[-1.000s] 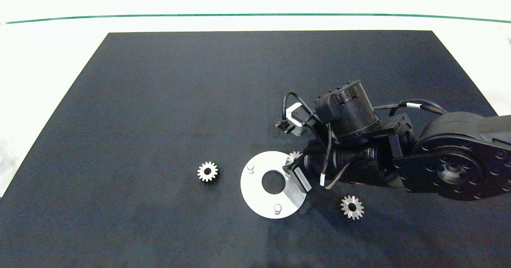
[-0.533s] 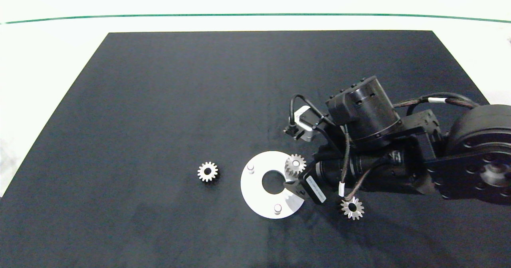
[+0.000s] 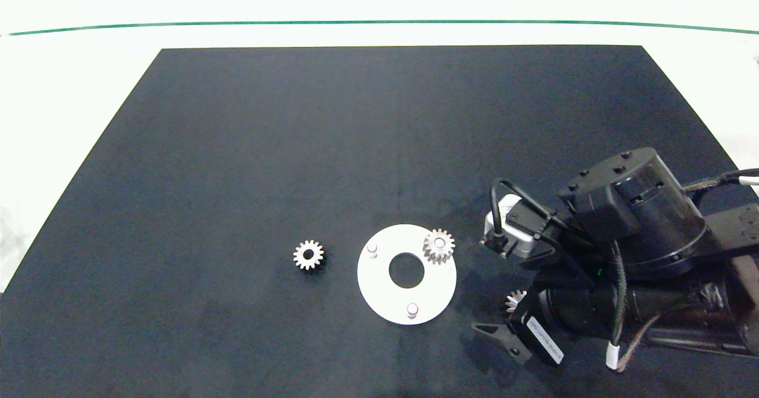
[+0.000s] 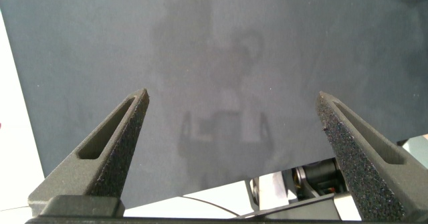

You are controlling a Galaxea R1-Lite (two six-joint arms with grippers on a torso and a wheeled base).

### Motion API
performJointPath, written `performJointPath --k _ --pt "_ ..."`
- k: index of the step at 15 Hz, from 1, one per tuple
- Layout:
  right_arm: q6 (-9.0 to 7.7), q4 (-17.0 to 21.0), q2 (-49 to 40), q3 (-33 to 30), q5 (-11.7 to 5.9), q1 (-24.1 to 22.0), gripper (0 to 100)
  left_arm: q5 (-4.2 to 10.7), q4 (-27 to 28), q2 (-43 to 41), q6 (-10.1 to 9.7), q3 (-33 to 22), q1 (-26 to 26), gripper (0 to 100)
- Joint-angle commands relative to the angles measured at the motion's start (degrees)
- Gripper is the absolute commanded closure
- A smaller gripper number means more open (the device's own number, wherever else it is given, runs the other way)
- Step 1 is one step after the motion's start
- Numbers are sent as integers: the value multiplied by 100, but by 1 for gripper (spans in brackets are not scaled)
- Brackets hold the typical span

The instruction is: Install three planetary gears onto the carrier pins

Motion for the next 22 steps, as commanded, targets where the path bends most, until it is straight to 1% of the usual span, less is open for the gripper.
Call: performJointPath --k 1,9,11,14,19,21,22 --pt "-26 -17 -270 424 -171 -130 0 -2 -20 46 1 -64 2 0" --pt "-26 -193 -129 670 -171 -411 0 -2 -12 11 1 -213 11 0" --pt "-26 -237 -103 740 -206 -473 0 -2 -12 11 1 -213 11 0" --pt "-26 -492 11 881 -206 -596 0 -2 -12 3 1 -205 2 0" --pt "-17 -826 257 925 -215 -613 0 -2 -12 -6 1 -196 11 0" --pt "-17 -826 249 907 -215 -613 3 -2 -12 -6 1 -196 11 0" --pt "-26 -826 240 916 -215 -613 6 -2 -12 -6 1 -187 11 0"
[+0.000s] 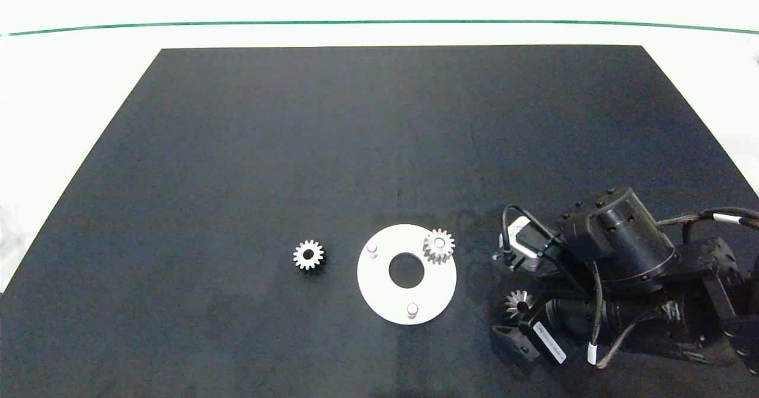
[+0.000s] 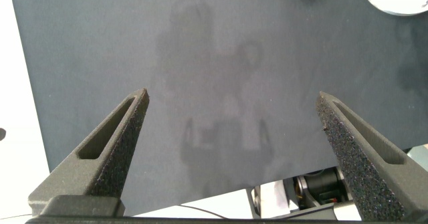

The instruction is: Install three planetary gears onto the carrier pins

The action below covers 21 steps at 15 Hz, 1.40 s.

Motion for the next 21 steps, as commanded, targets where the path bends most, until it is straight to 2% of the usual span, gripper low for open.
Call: performJointPath --k 1,21 --pt "-15 16 39 -4 -10 2 7 -2 19 0 5 9 0 0" --pt "-23 7 56 -22 -2 46 48 -2 19 0 5 18 0 0"
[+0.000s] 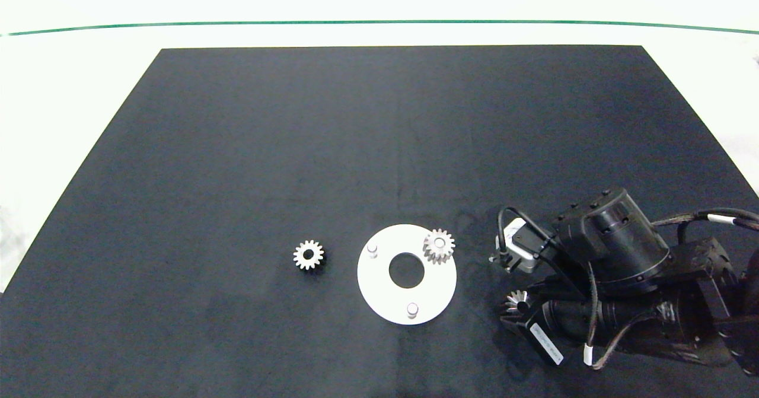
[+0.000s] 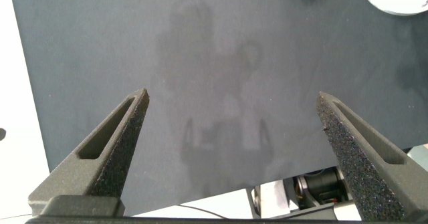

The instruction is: Install three planetary gears onto the carrier pins

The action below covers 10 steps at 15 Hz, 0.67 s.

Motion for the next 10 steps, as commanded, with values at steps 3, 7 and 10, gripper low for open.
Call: performJointPath --k 3,7,10 --pt "-4 -2 9 0 10 22 54 -2 19 8 7 5 9 0" --pt "-4 -2 9 0 36 22 61 -2 19 8 7 13 0 0" --pt "5 -2 18 18 54 22 67 -2 19 0 7 31 0 0"
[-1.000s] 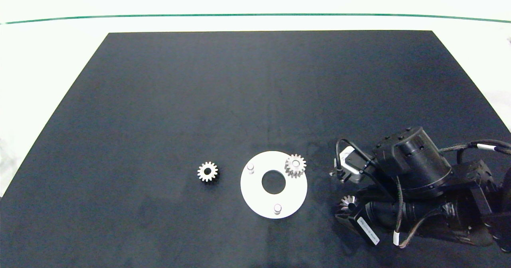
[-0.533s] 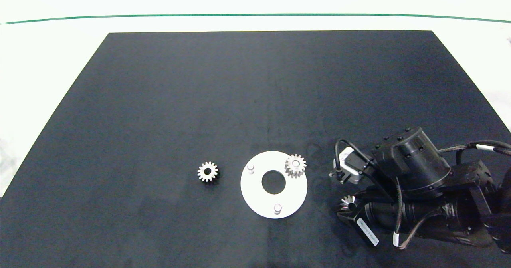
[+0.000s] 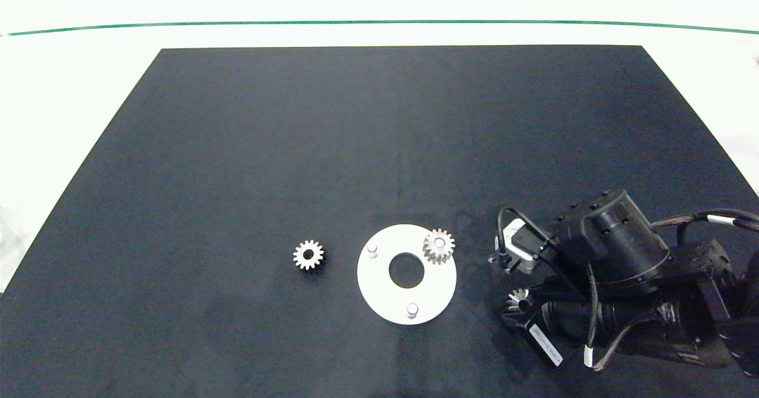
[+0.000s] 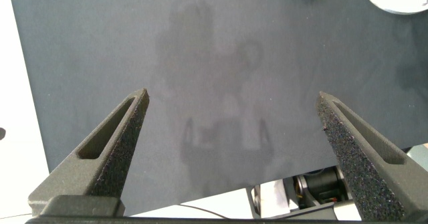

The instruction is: Install three planetary gears onto the carrier pins

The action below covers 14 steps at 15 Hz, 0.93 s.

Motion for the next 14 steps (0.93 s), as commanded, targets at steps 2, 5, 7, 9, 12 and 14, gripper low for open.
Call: performJointPath --k 2,5,7,9,12,14 --pt "-7 -149 15 27 -21 3 72 -2 17 2 -2 15 0 0" --pt "1 -351 -2 71 -56 3 78 -2 17 2 -2 24 0 0" --pt "10 -386 -108 88 -56 38 78 -2 17 -16 -2 68 0 0" --pt "19 -395 -292 53 -56 240 78 -2 17 -86 -2 121 -9 0" --pt "10 -386 -398 -88 -65 627 78 -2 17 -95 -2 130 0 0" --pt "10 -378 -354 -246 -65 864 78 -2 25 -112 -2 130 0 0"
